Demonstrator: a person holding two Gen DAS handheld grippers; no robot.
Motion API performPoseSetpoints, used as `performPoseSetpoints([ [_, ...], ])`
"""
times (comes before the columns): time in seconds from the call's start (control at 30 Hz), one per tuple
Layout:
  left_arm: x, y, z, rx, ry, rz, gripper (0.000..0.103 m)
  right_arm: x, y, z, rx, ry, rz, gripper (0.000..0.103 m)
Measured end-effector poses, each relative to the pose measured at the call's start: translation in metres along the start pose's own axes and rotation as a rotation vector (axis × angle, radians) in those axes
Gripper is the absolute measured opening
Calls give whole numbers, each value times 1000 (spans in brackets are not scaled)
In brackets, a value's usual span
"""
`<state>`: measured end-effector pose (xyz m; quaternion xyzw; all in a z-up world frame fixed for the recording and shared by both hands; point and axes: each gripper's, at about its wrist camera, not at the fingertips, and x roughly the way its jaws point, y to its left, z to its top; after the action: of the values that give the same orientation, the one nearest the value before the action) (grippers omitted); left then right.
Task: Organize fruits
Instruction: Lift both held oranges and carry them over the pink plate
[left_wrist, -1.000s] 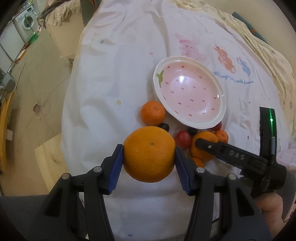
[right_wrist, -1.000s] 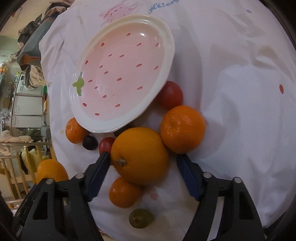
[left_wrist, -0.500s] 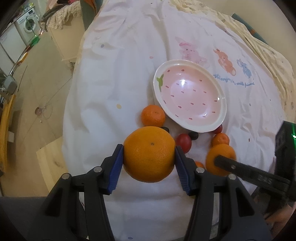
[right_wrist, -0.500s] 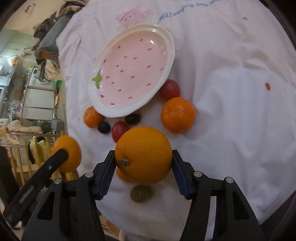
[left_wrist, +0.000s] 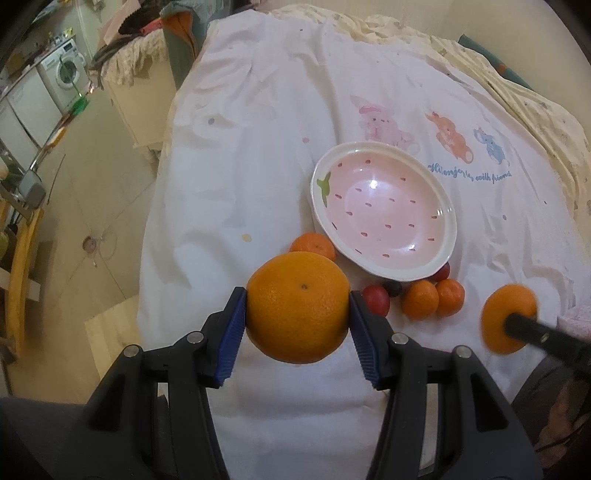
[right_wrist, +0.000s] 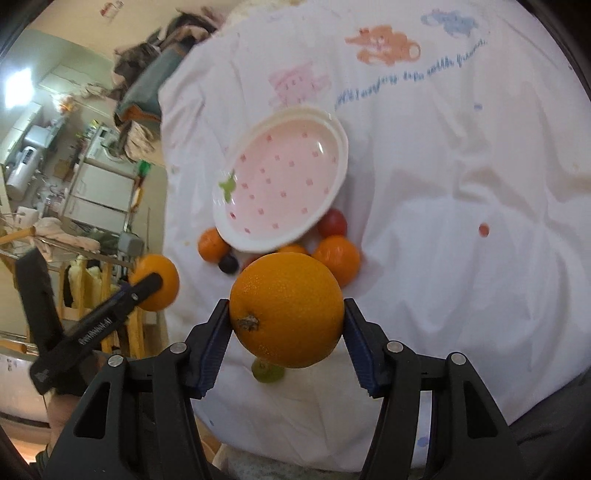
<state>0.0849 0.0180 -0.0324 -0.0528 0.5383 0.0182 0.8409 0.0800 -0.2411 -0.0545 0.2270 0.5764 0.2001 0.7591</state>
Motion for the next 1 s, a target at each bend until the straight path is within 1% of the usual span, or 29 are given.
performPoseSetpoints([
  [0.23,-11,-5,5,27,-31,13,50,-23,-2,20,-10,-98,61,61],
  [0.47,-22,-6,23,27,-51,19,50,-35,-4,49,-25,-169,81,61],
  [0.63,-28,-14,43,61,-79,18,50,-44,-6,70,-47,-215,75,61],
  [0.8,-25,-20,64,80,-93,23,50,-44,1,86,-96,-243,66,61],
  [1.0,-10,-28,84,104,-80,17,50,-29,9,103,-133,-228,51,61],
])
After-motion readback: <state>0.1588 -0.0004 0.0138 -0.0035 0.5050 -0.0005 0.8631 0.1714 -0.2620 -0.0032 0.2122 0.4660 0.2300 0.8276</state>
